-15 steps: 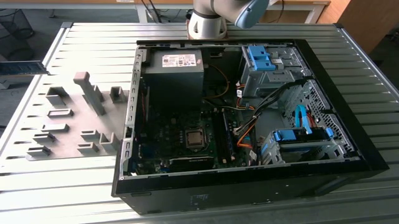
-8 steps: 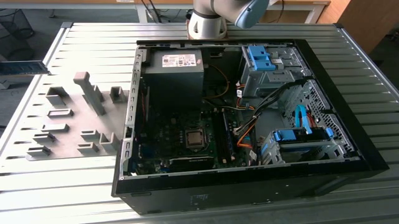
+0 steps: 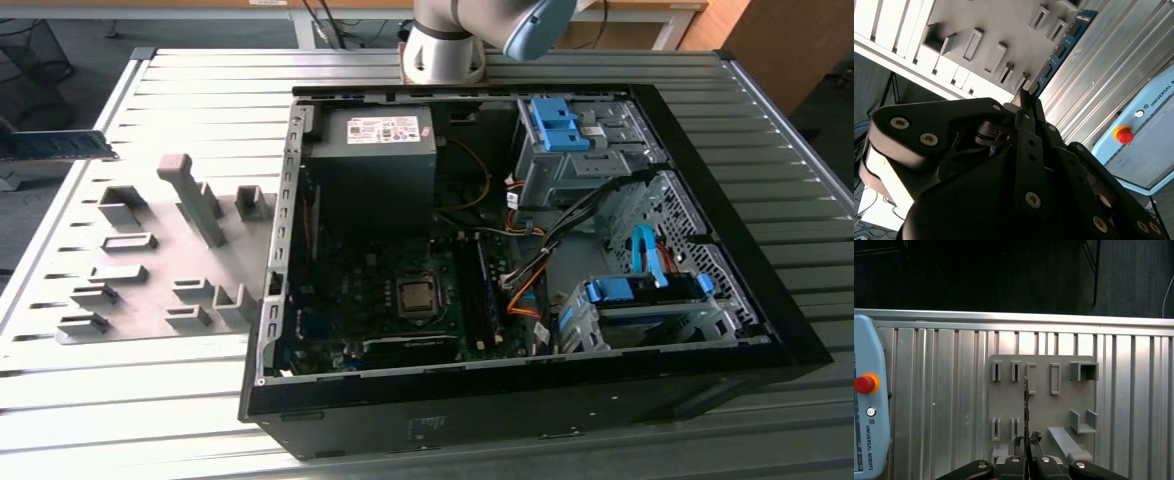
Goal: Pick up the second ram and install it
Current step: 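Pick up the second ram and move it above second insertion slot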
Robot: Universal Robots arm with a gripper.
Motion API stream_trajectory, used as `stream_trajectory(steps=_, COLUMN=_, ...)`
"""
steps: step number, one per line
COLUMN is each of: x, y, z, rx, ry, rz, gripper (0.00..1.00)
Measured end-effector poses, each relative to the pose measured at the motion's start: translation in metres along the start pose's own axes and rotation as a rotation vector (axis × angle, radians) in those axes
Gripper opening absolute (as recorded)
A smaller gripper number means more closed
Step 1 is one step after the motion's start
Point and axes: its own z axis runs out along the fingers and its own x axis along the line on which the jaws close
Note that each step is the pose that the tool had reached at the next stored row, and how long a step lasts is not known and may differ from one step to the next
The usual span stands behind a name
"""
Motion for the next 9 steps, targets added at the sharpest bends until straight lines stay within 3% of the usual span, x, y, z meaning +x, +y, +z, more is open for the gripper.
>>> stream_trajectory(steps=9, x=0.0001, y=-0.0084, z=0.0, rx=0.0001, ry=0.0, rz=0.0, gripper=0.14)
